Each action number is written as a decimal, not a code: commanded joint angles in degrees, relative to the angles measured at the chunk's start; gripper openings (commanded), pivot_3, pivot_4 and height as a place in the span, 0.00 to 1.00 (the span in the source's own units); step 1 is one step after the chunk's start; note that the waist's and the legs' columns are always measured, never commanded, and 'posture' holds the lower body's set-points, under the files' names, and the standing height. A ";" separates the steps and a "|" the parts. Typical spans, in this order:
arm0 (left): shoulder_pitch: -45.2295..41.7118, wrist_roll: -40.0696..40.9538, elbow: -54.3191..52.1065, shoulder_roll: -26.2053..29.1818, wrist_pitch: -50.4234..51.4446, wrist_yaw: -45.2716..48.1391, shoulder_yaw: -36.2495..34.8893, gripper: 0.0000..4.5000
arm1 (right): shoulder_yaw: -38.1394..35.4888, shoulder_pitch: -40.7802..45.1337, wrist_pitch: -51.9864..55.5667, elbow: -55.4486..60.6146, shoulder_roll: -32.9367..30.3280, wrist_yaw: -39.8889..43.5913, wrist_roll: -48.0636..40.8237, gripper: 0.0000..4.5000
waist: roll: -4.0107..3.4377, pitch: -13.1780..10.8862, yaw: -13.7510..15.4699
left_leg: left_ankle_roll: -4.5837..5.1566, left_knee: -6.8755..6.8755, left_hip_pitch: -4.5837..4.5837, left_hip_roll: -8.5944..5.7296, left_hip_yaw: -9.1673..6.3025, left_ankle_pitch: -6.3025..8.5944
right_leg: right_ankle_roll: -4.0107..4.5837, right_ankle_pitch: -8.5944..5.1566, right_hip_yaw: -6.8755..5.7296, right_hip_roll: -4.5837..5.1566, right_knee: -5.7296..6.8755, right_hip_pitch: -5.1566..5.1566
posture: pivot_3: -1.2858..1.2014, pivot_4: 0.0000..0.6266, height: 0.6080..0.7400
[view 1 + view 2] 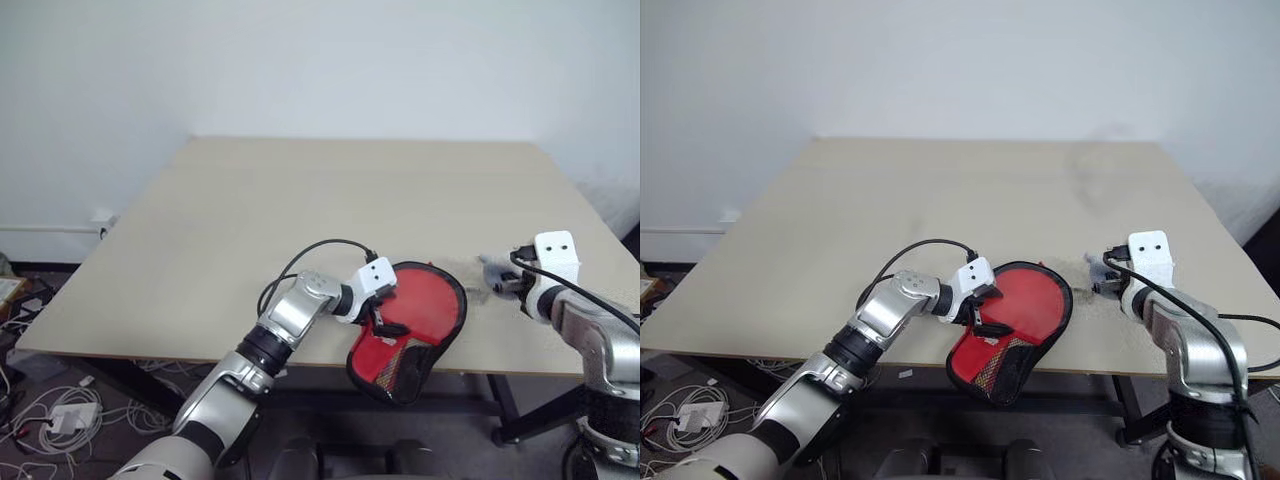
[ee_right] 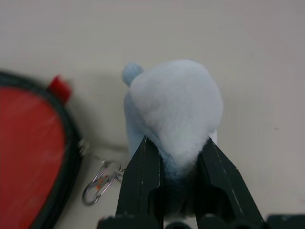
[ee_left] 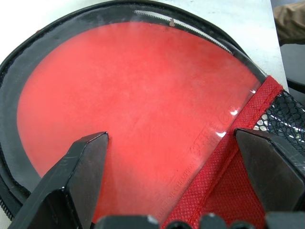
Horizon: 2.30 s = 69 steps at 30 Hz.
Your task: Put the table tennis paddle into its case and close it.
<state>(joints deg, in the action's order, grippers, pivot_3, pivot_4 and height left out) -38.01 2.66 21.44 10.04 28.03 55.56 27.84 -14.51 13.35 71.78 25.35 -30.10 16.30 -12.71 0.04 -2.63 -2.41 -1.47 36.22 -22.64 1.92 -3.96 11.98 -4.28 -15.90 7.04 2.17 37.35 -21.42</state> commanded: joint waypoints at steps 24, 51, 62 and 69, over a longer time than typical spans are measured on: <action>2.56 -2.08 5.33 -0.79 2.80 0.79 2.17 1.00 | -10.12 -31.06 6.85 29.29 -0.45 9.64 -13.31 0.08 | 0.50 0.35 1.19 | 0.06 -0.04 -0.01 -0.02 -0.02 0.13 | 0.01 0.00 0.04 0.00 -0.57 0.10 | 0.52 0.00 1.00; 2.27 -2.33 6.05 -1.31 3.18 1.64 2.75 1.00 | 0.91 -50.25 -11.95 33.43 -4.49 21.98 -25.86 0.08 | 0.70 0.49 1.17 | -0.20 -0.09 -0.01 -0.02 -0.06 0.37 | 0.02 -0.03 0.02 0.03 -0.68 0.12 | 0.52 0.00 1.00; 2.49 -2.14 5.18 -0.79 4.23 1.41 2.25 1.00 | 11.99 -55.11 -21.42 33.83 -10.19 23.82 -24.23 0.08 | 1.30 0.90 1.08 | -0.30 -0.06 0.04 0.02 -0.02 0.51 | 0.03 -0.04 0.01 0.07 -0.69 0.11 | 0.52 0.00 1.00; 1.91 -2.06 5.85 -0.93 4.21 0.87 1.51 1.00 | 15.42 -54.10 -23.86 33.90 -11.43 21.08 -25.52 0.08 | 1.39 0.94 1.11 | -0.31 -0.06 0.05 0.03 -0.02 0.53 | 0.03 -0.04 0.01 0.07 -0.71 0.11 | 0.52 0.00 1.00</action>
<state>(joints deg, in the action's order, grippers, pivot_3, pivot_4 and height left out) -37.71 2.51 23.14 8.48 28.79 56.81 27.76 -1.92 -40.50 47.10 56.71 -41.45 36.08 -34.83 1.43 -1.70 -1.30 -1.79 36.17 -22.60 1.96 -3.99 12.52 -4.25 -15.95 7.04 2.24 36.64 -21.32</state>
